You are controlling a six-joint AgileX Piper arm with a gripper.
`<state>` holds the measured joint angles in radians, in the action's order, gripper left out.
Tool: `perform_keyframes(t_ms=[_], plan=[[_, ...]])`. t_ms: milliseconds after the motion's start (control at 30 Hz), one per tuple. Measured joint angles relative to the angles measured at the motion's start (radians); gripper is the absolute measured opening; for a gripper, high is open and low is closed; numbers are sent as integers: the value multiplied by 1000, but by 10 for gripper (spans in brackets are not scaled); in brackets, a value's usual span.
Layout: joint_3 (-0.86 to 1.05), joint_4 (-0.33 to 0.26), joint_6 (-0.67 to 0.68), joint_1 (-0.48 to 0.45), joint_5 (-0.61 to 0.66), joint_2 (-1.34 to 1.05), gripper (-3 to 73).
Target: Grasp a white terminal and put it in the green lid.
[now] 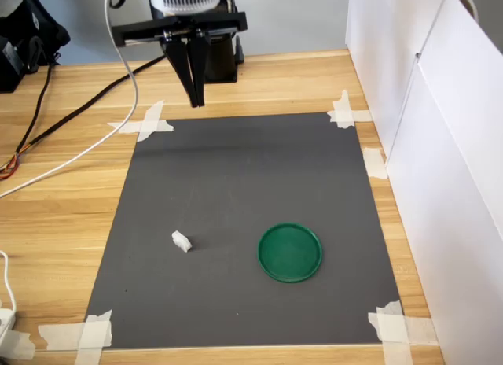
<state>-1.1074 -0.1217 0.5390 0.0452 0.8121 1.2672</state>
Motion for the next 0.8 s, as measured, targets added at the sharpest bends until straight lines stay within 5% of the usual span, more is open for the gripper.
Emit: perform_keyframes(t_ms=[200,367,533,800], plan=[[-102,-13,147,-15,45,99,-21],[-168,-93,169,-114,13,172,-21],[-240,-106,270,-171,13,234,-21],[-355,-167,494,-175,241,335,-21]])
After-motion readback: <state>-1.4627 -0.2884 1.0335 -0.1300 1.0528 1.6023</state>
